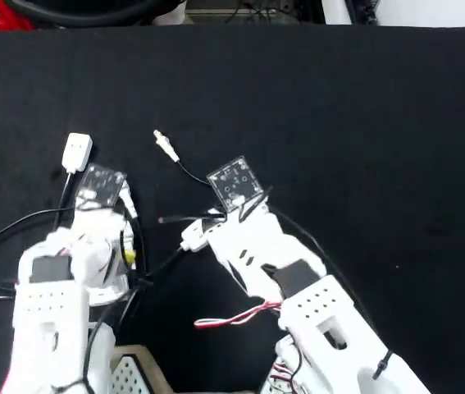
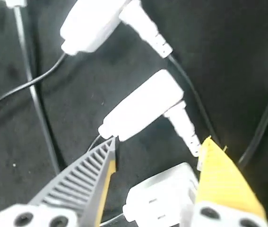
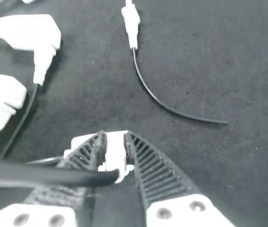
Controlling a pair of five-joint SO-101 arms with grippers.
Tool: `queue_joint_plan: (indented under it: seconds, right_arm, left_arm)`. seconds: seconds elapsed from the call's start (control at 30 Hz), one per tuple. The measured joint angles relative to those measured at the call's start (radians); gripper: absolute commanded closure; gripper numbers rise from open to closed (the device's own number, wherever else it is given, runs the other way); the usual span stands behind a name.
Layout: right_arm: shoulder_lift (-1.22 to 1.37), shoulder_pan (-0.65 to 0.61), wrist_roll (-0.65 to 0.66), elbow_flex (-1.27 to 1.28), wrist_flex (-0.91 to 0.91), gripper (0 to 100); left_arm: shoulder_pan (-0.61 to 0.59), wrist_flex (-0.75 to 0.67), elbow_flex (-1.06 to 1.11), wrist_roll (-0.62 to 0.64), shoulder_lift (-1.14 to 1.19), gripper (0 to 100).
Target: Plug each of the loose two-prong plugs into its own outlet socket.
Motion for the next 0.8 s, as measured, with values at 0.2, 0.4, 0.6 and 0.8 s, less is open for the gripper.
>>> queue_joint_plan:
  seconds: [0.2, 0.4, 0.6, 0.8]
  right_arm:
    - [0.0, -0.018, 0.031, 0.063, -0.104, 98.6]
    - [0.0, -0.023, 0.031, 0.063, -0.087, 98.6]
    - [0.0, -0.023, 0.031, 0.063, -0.031, 98.6]
    - [0.043, -0.023, 0.031, 0.063, -0.051, 98.6]
  left_arm:
    - [-0.021, 0.008, 0.181, -0.051, -0.256, 73]
    - [-0.021, 0.015, 0.273, -0.081, -0.423, 73]
    - [-0.021, 0.015, 0.293, -0.081, -0.468, 73]
    - [-0.021, 0.043, 0.293, -0.081, -0.477, 73]
